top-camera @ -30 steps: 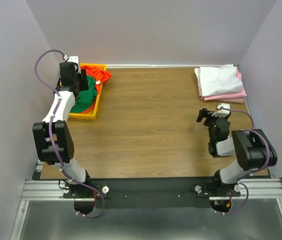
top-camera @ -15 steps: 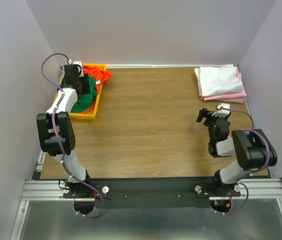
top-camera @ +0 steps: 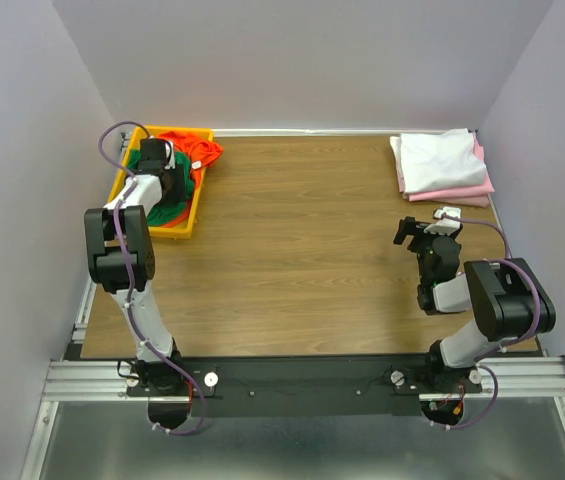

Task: Fold and stack the t-shirts
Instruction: Grab the tshirt from the pile

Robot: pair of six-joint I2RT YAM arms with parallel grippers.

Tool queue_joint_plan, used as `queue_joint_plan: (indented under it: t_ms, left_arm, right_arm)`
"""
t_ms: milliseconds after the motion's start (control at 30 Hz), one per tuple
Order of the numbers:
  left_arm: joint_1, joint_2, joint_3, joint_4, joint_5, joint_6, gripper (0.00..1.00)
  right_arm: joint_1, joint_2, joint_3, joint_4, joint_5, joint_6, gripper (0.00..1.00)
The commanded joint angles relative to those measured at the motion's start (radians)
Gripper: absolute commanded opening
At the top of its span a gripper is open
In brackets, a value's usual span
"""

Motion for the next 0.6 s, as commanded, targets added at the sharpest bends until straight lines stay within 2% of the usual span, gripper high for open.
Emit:
queue_joint_plan:
  t_ms: [0, 100, 167, 200, 267, 300, 333, 467, 567]
  left_arm:
    - [0.005, 0.013, 0.024, -0.020, -0.001, 0.002, 0.65]
    - [0.005, 0.012, 0.019, -0.015, 0.009, 0.006, 0.59]
    - [0.006, 0.017, 0.019, -0.017, 0.015, 0.008, 0.47]
    - [0.006, 0.023, 0.019, -0.018, 0.017, 0.012, 0.32]
    - [0.006, 0.026, 0.021, -0.023, 0.031, 0.012, 0.17]
    - [0.006, 0.025, 0.021, -0.025, 0.034, 0.014, 0.05]
    - [0.006, 0.020, 0.021, -0.025, 0.038, 0.017, 0.00]
    - [0.009, -0.035, 0.015, -0.018, 0.051, 0.014, 0.00]
    - [0.009, -0.136, 0.004, -0.014, 0.084, 0.003, 0.00]
  right_arm:
    - [-0.005, 0.012, 0.006, 0.026, 0.013, 0.000, 1.00]
    - [-0.005, 0.012, 0.005, 0.026, 0.013, 0.000, 1.00]
    - [-0.005, 0.010, 0.006, 0.026, 0.012, -0.001, 1.00]
    - [-0.005, 0.012, 0.006, 0.026, 0.013, 0.000, 1.00]
    - [-0.005, 0.012, 0.006, 0.026, 0.013, 0.000, 1.00]
    - [-0.005, 0.012, 0.006, 0.026, 0.013, 0.000, 1.00]
    - [-0.005, 0.012, 0.006, 0.026, 0.013, 0.000, 1.00]
    - [-0.003, 0.010, 0.006, 0.026, 0.013, -0.001, 1.00]
    - [-0.005, 0.010, 0.005, 0.026, 0.013, -0.001, 1.00]
